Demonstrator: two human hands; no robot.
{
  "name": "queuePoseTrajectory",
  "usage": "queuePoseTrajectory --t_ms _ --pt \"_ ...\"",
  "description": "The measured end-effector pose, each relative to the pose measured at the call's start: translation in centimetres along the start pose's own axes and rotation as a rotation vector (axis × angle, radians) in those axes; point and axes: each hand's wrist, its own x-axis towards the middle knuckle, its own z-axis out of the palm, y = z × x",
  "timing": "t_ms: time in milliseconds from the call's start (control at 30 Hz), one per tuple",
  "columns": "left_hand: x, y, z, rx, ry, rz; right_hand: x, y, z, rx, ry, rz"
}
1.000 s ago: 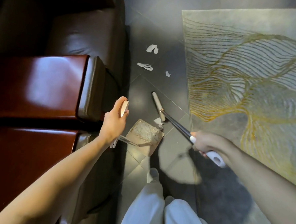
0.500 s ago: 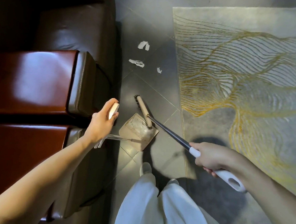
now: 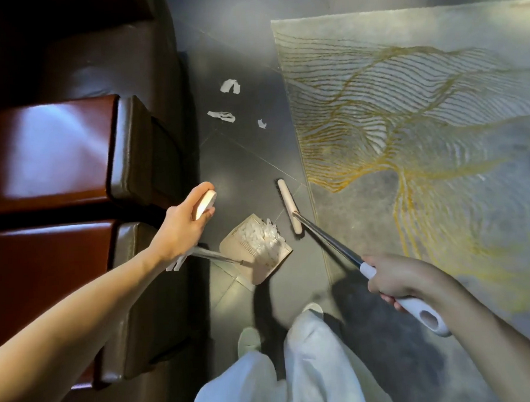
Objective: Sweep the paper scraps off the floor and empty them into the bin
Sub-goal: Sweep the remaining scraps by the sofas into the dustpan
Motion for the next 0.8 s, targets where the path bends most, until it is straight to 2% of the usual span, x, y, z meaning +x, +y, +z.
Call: queuePoseTrajectory --t_ms 200,400,567,800 --pt "-1.5 -0.2 1.2 -0.005 -0.045 0.023 1.4 -1.8 5.5 -0.056 0.034 0.049" --pt "-1.1 -0.5 3.4 -0.038 -0.025 0.019 1.0 -4.2 7.3 0.024 -0.083 -0.033" --pt "-0.6 -0.8 3.0 -0.036 0.005 -0.016 -0.3 -4.8 6.1 0.084 -0.145 -0.045" --pt "1.9 -0.8 0.5 -0.114 0.155 -0.106 1.1 -6.7 -0.2 0.041 -0.059 -0.077"
